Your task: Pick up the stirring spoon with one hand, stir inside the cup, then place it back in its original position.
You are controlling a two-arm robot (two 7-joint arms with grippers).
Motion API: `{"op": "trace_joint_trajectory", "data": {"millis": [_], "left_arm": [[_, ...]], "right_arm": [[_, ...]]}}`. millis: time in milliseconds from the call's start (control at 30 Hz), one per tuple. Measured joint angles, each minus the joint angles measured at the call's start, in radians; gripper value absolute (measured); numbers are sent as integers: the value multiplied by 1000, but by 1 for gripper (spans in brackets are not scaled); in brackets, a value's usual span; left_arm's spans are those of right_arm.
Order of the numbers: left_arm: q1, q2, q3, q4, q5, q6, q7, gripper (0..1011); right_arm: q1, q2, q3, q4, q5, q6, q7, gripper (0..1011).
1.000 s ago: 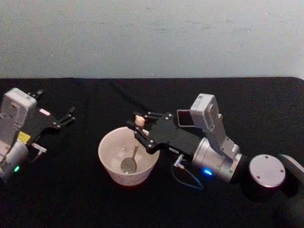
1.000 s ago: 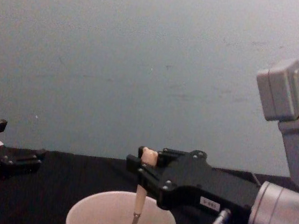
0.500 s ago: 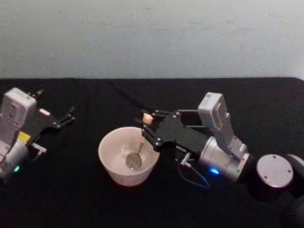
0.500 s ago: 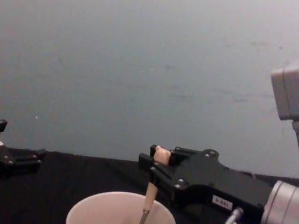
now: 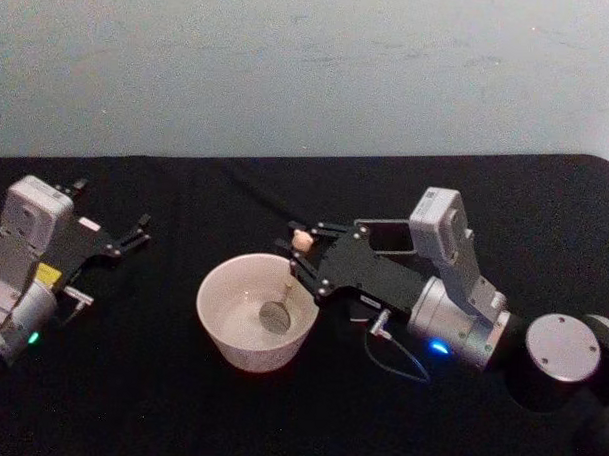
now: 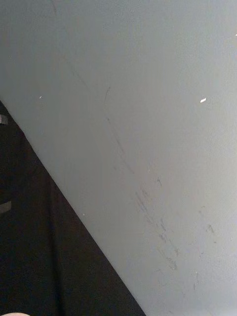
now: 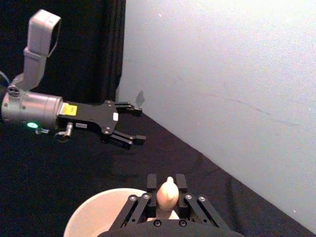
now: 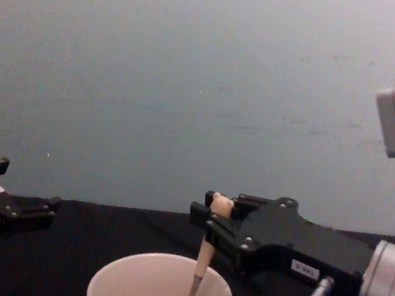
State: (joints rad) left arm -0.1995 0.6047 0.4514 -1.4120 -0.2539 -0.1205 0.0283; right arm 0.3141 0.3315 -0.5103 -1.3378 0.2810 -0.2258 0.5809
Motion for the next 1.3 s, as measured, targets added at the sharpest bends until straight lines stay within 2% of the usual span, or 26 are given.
{"op": "trace_joint_trajectory", "data": {"millis": [267,433,700,900,1300], "left_arm": [[0,0,0,0,0,0,0,1001],[0,0,0,0,0,0,0,1001],[0,0,0,0,0,0,0,1001],[0,0,0,0,0,0,0,1001],[0,0,0,0,0,0,0,1001]], "right_arm": [[-41,36,7,-75,30,8,21,215],[-57,47,-11,-106,39,10,39,215],[-55,42,-46,-120,45,11,62,215],[-33,22,-66,-100,43,5,64,215],[47,-49,-73,26,-2,-25,14,215]]}}
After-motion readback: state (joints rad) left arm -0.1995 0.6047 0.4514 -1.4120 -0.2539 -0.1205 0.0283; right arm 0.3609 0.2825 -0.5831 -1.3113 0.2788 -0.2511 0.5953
